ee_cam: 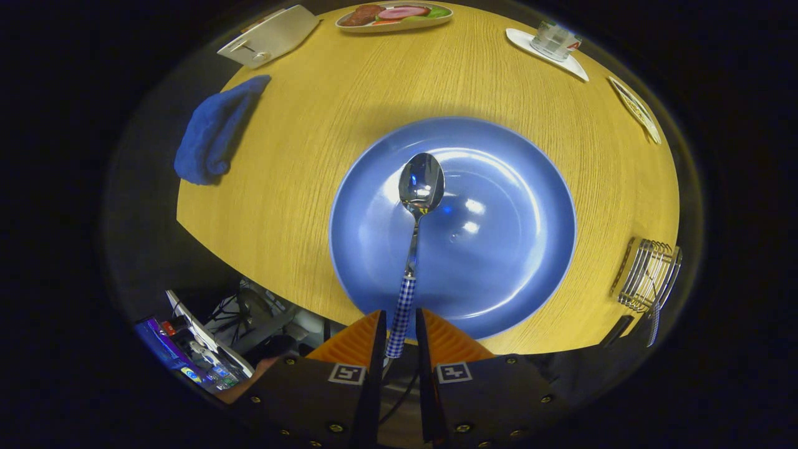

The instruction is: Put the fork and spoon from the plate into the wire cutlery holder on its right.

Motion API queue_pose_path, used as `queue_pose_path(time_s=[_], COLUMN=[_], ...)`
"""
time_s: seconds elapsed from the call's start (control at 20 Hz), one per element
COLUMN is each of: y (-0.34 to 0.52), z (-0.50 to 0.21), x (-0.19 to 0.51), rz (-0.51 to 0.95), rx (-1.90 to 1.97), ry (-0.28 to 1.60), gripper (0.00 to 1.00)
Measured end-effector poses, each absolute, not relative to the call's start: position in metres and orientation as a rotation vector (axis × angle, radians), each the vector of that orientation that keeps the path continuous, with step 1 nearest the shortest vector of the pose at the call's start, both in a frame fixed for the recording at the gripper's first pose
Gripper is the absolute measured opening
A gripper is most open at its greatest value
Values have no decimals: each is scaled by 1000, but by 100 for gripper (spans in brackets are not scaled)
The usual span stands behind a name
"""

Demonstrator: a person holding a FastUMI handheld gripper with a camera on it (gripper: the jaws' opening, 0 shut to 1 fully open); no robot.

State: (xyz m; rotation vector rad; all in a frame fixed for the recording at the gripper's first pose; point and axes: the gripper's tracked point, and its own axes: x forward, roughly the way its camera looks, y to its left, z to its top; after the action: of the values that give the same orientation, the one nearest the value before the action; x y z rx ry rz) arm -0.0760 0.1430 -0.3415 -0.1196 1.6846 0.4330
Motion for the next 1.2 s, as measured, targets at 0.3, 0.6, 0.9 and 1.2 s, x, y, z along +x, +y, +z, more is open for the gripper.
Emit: queue_pose_path(time_s=[0.3, 0.6, 0.9, 1.2], y=[142, 129, 100, 50], z=[-358, -370, -348, -320], x=[-76, -76, -76, -69], rz=[431, 455, 508, 512], rx=[-153, -197, -262, -305], ry=[1697, 1703, 1731, 1761], gripper=[27, 14, 3, 3])
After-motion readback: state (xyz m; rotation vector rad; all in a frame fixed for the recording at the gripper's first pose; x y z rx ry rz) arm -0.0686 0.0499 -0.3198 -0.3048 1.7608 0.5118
